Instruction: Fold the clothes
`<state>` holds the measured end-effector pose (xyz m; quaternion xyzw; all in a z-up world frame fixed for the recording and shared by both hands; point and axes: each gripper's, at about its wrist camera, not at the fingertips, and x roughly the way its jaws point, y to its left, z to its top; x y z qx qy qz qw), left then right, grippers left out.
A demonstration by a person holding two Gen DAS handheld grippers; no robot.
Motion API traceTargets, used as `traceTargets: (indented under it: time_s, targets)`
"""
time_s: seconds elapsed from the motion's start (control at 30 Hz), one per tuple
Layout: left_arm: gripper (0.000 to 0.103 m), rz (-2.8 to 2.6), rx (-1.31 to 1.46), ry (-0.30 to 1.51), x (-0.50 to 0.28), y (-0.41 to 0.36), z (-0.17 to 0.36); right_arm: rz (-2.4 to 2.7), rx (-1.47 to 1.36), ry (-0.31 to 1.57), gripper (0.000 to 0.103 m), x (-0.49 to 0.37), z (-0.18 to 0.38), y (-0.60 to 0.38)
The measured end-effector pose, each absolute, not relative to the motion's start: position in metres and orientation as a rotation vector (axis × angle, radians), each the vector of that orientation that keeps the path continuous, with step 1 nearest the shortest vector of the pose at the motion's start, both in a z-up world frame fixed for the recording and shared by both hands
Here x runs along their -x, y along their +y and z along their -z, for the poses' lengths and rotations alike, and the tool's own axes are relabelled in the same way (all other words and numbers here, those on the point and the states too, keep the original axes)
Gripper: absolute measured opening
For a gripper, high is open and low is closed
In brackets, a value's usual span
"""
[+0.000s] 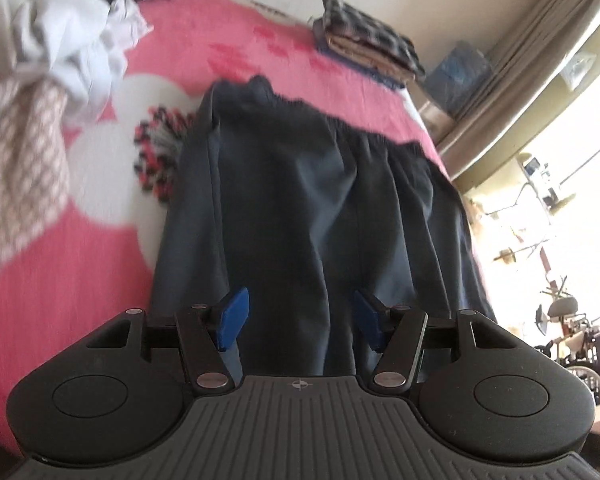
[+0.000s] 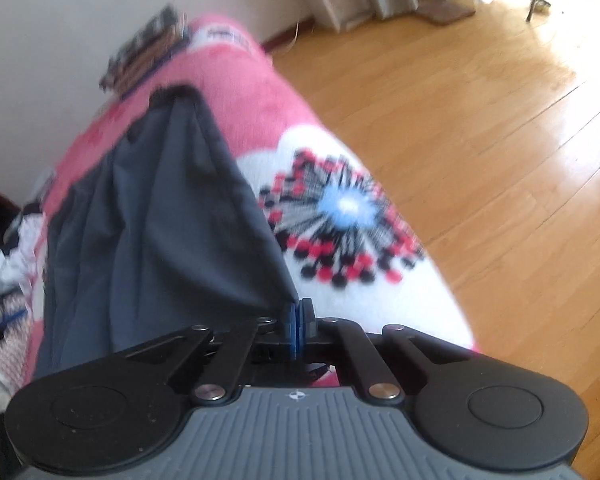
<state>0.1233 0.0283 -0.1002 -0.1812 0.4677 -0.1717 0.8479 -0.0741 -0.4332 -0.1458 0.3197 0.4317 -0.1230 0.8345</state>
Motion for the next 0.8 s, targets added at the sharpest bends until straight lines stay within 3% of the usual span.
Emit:
traceTargets:
  time_s: [0.4,0.6,0.8]
  targets:
    - [0.058,0.705,0.26,1.055,-0.064,-0.003,0.1,0.428,-0.763,0.844,0.001,0.081,0.169,-0.47]
    - [0.058,0.89,0.177,1.153,-0.034,-0.037,0.122,0.478,-0.764,0.781,0.014,0.092,0.146,-0.461]
    - [0.058,0.992,0.07,1.099,-0.014,-0.078,0.142,0.37,-0.741,0.68,0.032,0.119,0.088,-0.437]
